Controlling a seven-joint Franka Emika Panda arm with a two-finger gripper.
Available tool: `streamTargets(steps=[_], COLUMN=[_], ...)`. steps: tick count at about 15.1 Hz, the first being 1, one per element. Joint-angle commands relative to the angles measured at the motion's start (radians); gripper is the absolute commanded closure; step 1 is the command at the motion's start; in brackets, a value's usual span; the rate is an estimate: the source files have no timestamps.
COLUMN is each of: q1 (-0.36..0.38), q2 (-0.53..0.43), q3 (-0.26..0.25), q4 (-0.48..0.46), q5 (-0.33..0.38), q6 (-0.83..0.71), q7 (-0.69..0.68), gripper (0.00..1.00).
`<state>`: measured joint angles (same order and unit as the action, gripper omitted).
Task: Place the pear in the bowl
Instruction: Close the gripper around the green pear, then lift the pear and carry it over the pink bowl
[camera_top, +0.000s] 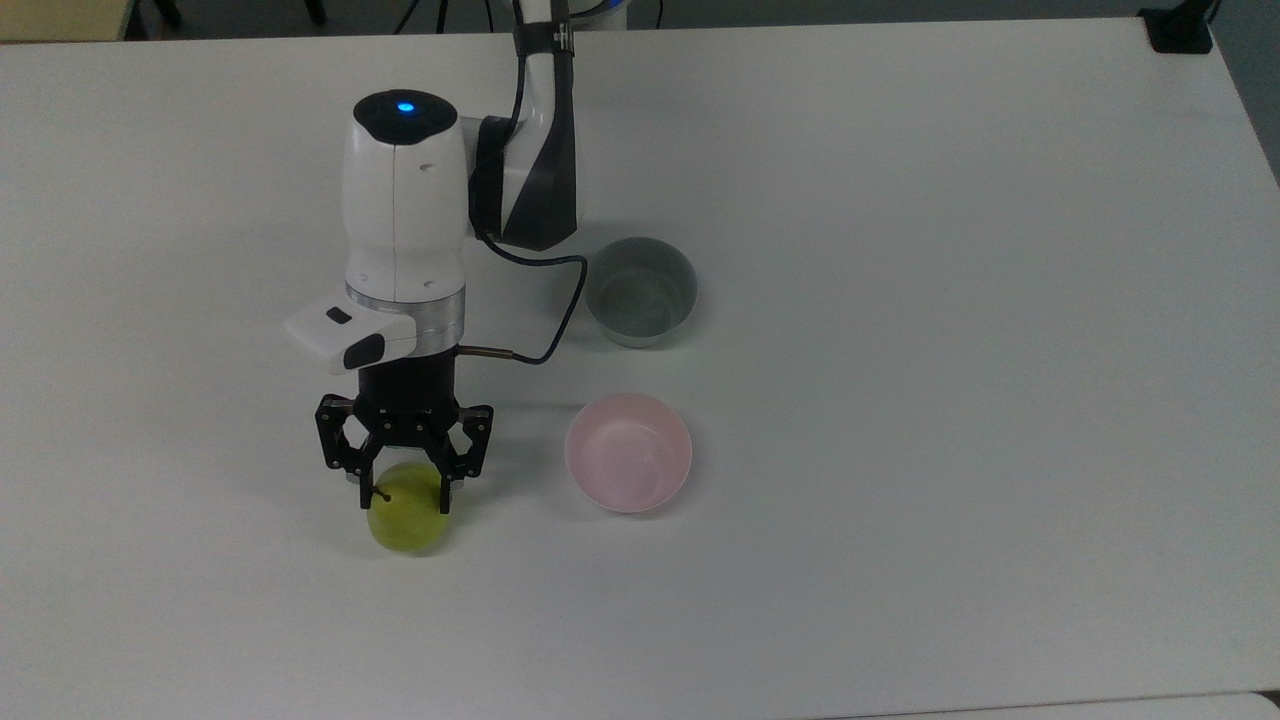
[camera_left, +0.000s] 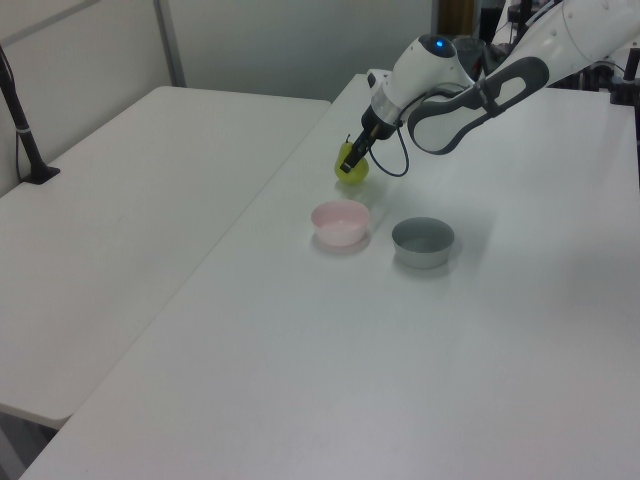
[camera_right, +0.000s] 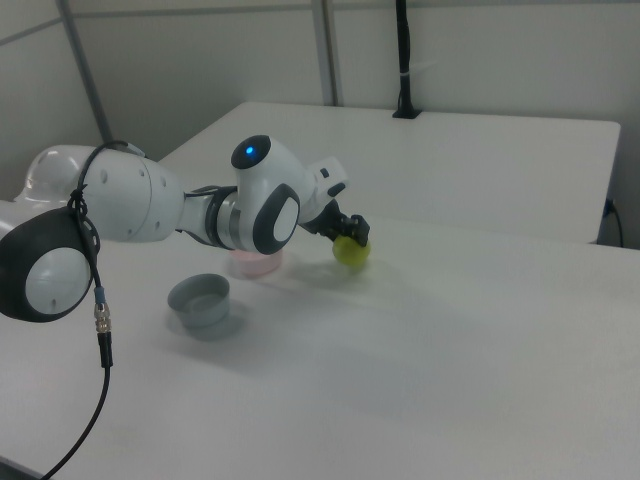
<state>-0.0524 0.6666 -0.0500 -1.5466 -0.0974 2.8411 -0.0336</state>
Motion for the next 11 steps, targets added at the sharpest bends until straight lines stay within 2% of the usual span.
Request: streamTargets(steps=[1,4,6,11], q1=[-0.012,-0.011,-0.011,0.005], q2=[-0.065,-0.099,-0.143,-0.177], q3=[-0.001,-0.001,0.001,0.013], q4=[-0.017,-0.017,-0.01,-0.003], q5=[0.004,0.007,0.014,0.028], q6=[0.004,-0.015,-0.087,-0.172], q7=[-0.005,-0.003,-0.003,0.006], gripper=[0.69,0.69,0.69,0.69])
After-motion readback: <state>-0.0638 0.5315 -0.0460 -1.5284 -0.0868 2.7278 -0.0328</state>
